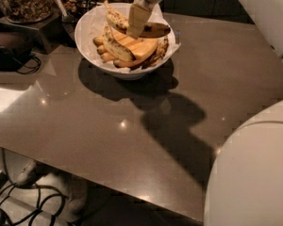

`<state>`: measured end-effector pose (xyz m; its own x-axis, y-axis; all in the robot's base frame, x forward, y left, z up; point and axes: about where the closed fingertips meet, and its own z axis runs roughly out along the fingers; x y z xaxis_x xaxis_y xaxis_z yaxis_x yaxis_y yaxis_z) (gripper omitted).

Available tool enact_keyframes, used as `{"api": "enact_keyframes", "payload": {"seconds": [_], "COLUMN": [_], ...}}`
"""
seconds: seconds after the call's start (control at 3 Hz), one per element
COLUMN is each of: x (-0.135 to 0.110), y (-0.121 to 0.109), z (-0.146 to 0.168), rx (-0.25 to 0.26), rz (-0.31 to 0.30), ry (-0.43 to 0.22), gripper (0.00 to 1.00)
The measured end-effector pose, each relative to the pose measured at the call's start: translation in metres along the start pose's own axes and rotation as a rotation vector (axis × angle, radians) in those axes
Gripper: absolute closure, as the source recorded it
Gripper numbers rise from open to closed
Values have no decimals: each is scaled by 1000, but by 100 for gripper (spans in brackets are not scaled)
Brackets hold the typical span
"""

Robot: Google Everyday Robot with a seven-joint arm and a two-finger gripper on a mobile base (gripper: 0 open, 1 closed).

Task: Pick banana from white bowl

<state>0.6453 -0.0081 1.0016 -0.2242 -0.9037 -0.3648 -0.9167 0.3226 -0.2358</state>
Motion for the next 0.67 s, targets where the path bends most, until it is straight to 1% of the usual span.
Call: {"api": "enact_keyframes", "payload": {"seconds": [0.33,0.67], "x": [-15,-27], "y": [19,48], "z": [-15,-36], "rx": [-32,-88], "rz": [-85,-170], "ry": [-35,-47], "gripper": [100,100]}}
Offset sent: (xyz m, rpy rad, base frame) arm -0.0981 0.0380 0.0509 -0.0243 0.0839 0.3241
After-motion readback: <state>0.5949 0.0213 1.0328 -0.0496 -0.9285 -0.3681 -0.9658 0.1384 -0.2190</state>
